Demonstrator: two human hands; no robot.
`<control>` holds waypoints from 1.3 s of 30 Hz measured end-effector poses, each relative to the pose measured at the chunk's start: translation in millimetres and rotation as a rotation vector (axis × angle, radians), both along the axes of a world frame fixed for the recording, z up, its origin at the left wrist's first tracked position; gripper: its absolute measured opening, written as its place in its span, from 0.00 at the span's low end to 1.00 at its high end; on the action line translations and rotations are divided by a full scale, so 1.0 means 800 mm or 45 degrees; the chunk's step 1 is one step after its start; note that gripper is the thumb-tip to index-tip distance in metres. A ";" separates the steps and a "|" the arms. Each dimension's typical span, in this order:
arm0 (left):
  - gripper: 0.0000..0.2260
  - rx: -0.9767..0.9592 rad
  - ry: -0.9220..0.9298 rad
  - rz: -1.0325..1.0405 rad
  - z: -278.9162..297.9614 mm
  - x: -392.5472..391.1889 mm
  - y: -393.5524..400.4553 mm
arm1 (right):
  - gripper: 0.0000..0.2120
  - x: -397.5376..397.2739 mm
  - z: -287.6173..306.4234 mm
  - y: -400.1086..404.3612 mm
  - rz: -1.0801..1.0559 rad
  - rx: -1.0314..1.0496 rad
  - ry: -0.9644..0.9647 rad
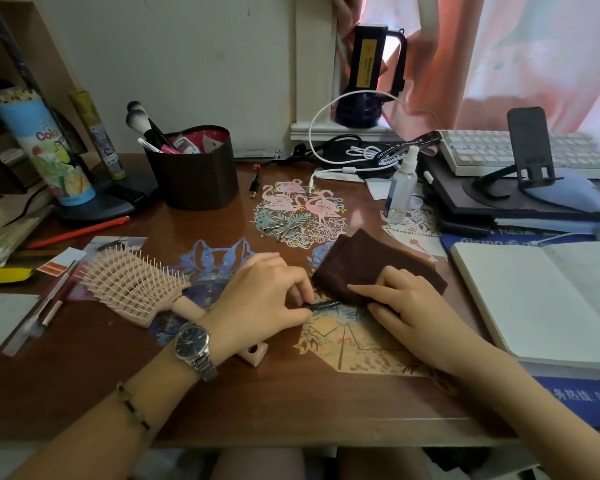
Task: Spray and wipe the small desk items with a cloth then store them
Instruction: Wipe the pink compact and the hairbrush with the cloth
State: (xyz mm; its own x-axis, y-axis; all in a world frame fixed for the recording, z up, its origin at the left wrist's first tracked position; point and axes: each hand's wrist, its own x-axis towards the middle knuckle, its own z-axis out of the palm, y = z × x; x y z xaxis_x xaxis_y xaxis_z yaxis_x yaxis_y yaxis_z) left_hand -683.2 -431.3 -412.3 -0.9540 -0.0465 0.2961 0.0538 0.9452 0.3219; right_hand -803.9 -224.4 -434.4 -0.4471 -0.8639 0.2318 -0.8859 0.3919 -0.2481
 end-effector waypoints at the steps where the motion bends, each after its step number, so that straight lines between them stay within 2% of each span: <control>1: 0.08 0.005 -0.002 0.001 -0.001 0.000 -0.001 | 0.20 0.002 0.000 -0.001 0.001 0.009 0.008; 15: 0.11 -0.004 0.036 0.029 -0.009 0.000 -0.004 | 0.22 0.048 0.002 -0.031 0.123 0.005 0.028; 24: 0.07 -0.018 0.055 0.021 -0.007 0.000 -0.004 | 0.22 0.047 0.000 -0.029 0.123 0.079 0.391; 29: 0.05 -0.005 0.035 0.039 -0.005 0.002 -0.004 | 0.20 0.033 0.005 -0.019 0.119 0.054 0.353; 34: 0.05 0.024 0.030 0.050 -0.003 0.004 -0.003 | 0.23 0.008 0.007 -0.004 0.060 0.024 0.280; 39: 0.05 0.021 0.018 0.081 -0.004 0.005 -0.007 | 0.20 -0.012 0.007 0.007 0.016 0.017 0.153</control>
State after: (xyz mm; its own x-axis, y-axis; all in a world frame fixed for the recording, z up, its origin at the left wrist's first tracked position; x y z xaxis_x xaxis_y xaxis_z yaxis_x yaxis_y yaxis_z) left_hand -679.2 -437.2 -415.3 -0.9446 -0.1119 0.3084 -0.0014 0.9413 0.3374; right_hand -813.7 -219.1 -428.5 -0.4061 -0.8726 0.2715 -0.9137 0.3832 -0.1350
